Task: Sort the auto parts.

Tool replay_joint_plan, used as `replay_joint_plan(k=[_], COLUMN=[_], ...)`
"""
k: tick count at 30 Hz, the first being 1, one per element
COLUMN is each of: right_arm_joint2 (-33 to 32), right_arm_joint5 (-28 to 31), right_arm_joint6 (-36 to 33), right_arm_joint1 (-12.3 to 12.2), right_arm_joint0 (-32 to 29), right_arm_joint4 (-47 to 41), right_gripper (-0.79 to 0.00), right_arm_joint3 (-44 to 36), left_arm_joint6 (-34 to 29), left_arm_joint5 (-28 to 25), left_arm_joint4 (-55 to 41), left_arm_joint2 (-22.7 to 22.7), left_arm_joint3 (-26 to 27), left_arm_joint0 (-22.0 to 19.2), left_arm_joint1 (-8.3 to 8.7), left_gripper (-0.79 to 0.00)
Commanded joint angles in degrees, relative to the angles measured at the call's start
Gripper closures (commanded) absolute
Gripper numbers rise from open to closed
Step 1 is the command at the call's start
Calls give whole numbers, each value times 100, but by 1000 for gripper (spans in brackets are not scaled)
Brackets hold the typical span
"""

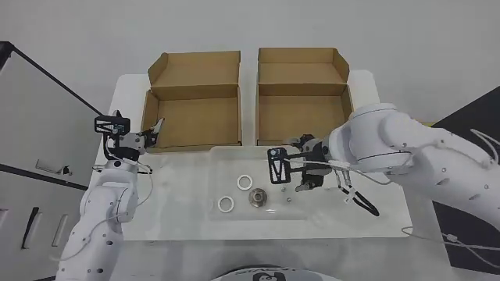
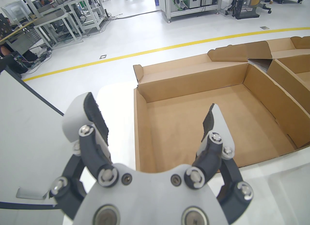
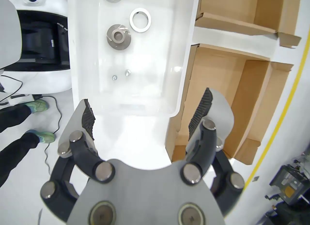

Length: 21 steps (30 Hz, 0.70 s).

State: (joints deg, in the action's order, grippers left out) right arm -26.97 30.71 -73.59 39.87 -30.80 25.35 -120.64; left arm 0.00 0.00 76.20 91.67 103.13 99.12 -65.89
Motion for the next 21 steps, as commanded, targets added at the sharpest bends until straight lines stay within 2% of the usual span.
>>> replay_joint_plan(k=[1,8,21], right_arm_joint2=[219,734,1033], right_arm_joint5=[-80,-149,-563], right_arm_joint6=[-80,-148,442], right_arm_joint1=[35,211,542], right_arm_joint0=[241,593,193], right_arm_joint4=[-231,-445,238], right_gripper=[-785,-785,-785], right_arm_joint3=[135,437,829], left_arm_joint6=[0,0,0], left_arm_joint5=[0,0,0], left_arm_joint4=[0,0,0], left_arm_joint2=[0,0,0], left_arm_joint3=[0,0,0], left_arm_joint0=[0,0,0], left_arm_joint1=[0,0,0], left_gripper=[-785,-785,-785])
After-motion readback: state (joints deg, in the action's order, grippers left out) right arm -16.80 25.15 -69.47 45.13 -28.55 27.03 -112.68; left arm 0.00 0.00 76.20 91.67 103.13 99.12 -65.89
